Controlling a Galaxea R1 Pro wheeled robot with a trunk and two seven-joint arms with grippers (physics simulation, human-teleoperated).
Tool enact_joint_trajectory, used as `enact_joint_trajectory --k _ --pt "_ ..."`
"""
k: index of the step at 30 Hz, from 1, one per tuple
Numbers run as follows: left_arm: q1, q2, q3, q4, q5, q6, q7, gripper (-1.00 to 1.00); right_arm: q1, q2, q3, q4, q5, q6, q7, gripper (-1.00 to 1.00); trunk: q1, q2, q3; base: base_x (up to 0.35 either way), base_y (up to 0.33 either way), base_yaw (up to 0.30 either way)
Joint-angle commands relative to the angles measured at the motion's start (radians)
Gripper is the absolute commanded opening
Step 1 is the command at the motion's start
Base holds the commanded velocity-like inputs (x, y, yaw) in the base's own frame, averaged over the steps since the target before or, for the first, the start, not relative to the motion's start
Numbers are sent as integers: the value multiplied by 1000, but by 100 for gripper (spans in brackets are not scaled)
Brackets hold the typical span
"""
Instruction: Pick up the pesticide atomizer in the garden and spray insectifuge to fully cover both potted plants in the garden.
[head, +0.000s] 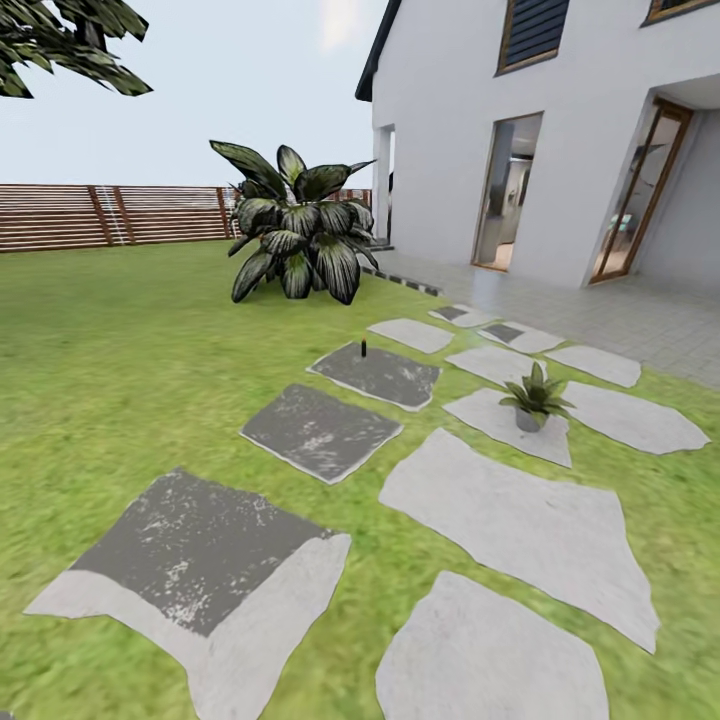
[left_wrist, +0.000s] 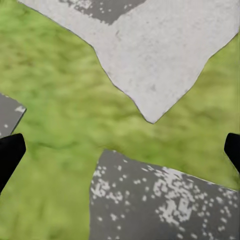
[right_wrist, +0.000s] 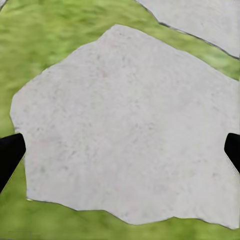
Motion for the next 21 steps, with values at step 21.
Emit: enact_joint_trajectory --k 21 --pt "-1 0 1 0 4 -3 -1 100 -1 1 -4 1 9 -3 0 100 0 0 -1 339 0 0"
